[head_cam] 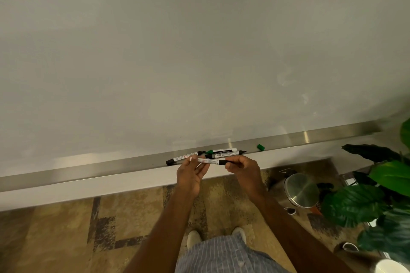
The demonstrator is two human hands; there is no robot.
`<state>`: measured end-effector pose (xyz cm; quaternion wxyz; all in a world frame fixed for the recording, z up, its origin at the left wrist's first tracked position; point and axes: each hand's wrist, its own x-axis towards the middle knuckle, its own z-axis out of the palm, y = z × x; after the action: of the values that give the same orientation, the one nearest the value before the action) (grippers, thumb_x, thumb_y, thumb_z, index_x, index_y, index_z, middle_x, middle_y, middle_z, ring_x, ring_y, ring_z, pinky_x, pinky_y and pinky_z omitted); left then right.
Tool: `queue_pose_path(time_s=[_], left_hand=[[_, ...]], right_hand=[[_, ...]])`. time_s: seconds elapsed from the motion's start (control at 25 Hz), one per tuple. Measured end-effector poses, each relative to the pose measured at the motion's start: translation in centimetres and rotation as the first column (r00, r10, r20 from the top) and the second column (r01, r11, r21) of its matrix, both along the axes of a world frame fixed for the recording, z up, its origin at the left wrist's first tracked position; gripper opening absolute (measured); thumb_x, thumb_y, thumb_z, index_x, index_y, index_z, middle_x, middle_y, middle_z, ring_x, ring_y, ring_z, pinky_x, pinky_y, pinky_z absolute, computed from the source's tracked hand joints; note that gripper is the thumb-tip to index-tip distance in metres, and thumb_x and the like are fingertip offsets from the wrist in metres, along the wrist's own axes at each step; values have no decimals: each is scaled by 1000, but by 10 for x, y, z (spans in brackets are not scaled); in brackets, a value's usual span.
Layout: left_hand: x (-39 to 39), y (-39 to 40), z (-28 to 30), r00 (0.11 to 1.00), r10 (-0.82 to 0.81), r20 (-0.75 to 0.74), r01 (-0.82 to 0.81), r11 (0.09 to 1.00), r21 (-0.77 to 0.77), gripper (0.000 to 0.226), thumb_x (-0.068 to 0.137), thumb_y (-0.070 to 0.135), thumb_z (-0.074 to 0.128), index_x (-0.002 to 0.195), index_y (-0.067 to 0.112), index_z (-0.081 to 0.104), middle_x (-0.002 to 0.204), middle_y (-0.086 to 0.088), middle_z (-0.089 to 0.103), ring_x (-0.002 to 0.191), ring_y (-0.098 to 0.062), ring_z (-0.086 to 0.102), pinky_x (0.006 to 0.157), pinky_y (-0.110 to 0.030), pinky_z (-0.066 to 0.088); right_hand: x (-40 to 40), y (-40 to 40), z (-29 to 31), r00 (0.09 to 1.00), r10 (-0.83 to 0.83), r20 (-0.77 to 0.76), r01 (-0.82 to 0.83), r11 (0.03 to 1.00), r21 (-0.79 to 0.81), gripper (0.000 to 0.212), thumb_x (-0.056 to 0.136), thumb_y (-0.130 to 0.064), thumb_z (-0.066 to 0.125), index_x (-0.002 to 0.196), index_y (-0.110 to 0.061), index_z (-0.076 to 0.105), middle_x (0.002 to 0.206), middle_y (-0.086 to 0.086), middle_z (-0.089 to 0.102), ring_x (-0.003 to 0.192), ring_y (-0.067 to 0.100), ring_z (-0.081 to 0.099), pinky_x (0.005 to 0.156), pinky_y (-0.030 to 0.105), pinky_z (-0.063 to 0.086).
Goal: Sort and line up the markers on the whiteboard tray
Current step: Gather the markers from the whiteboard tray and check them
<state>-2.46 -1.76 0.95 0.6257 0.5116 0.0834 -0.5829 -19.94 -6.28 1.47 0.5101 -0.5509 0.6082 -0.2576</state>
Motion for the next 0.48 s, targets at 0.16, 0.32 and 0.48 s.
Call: queue_pose_path(time_s=[0.16, 0.32, 0.48], left_hand=[[-6, -8, 1, 999, -43, 21, 44, 999, -13, 12, 100, 11, 58, 92, 8, 66, 95, -11, 77, 92, -27, 75, 70, -32, 64], [-10, -15, -3, 997, -73, 41, 74, 997, -36, 10, 99, 12, 58, 95, 6, 66, 99, -13, 77, 94, -28, 75, 74, -32, 64], [-16, -16, -10, 981, -173, 83, 174, 985, -12, 12, 97, 12, 62, 106, 5, 66, 107, -17, 76, 100, -31, 74, 78, -32, 63]], right_hand=[[-9, -13, 1, 998, -33, 56, 28, 996, 89, 17, 88, -10, 74, 105, -15, 76, 87, -7, 76, 78, 3, 72, 64, 7, 53], [-17, -21, 1, 988, -78, 133, 55, 984, 169, 17, 89, -7, 73, 105, -14, 75, 89, 1, 78, 81, 14, 76, 64, 13, 56], [-29, -30, -3, 995, -2, 101, -17, 983, 185, 18, 90, -6, 71, 106, -14, 74, 97, 1, 76, 81, 9, 74, 63, 13, 56]])
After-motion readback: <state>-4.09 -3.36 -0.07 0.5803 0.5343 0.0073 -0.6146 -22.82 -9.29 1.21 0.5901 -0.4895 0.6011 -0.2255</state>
